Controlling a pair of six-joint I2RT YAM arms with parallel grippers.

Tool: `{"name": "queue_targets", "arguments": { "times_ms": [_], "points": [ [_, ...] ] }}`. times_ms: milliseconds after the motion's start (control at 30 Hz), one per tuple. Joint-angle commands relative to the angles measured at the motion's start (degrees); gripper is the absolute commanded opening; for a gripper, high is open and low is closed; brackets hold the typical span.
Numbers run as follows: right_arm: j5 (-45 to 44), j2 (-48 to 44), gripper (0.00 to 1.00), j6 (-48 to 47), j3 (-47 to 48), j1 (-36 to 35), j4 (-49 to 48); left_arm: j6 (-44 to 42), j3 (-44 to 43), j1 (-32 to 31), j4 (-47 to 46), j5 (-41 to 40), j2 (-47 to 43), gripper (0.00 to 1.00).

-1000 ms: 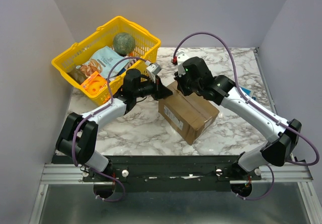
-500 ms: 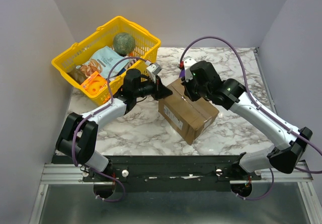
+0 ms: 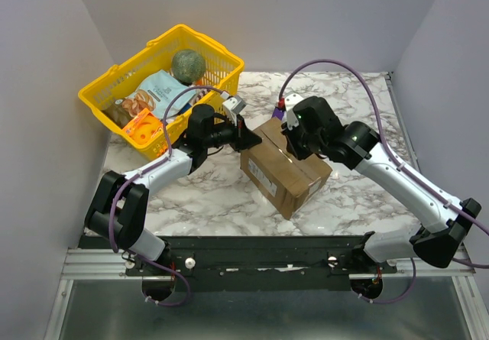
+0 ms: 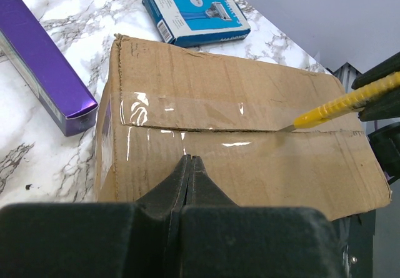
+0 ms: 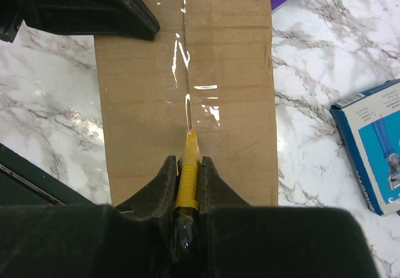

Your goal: Unpack the express box

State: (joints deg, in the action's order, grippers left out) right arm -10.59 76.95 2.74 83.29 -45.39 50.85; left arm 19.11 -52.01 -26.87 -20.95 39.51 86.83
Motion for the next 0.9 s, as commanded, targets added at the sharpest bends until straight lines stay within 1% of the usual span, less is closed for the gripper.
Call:
{"name": "queue_targets", "arguments": {
  "times_ms": [0,167,500,633,867],
  "points": [
    [2.2,-1.5,0.0,2.4,0.3,0.6,9.4,-3.6,1.4,0.9,8.5,-7.9,2.4,0.0],
    [2.8,-1.6,0.01,2.4,1.4,0.8,12.7,-3.4,1.4,0.9,8.6,-7.9,2.7,0.0],
    [4.5,-6.0,0.0,1.4,0.1,1.6,16.9,-4.3,1.0,0.9,9.5,-8.7,3.3,0.0],
    [6.1,-7.6,0.0,0.7,-0.1,2.1,20.1,-5.0,0.8,0.9,10.3,-9.1,3.4,0.0],
    [8.7,-10.7,0.01,-0.4,-3.7,2.8,21.6,-5.2,0.9,0.9,10.2,-9.4,3.4,0.0]
  ]
}}
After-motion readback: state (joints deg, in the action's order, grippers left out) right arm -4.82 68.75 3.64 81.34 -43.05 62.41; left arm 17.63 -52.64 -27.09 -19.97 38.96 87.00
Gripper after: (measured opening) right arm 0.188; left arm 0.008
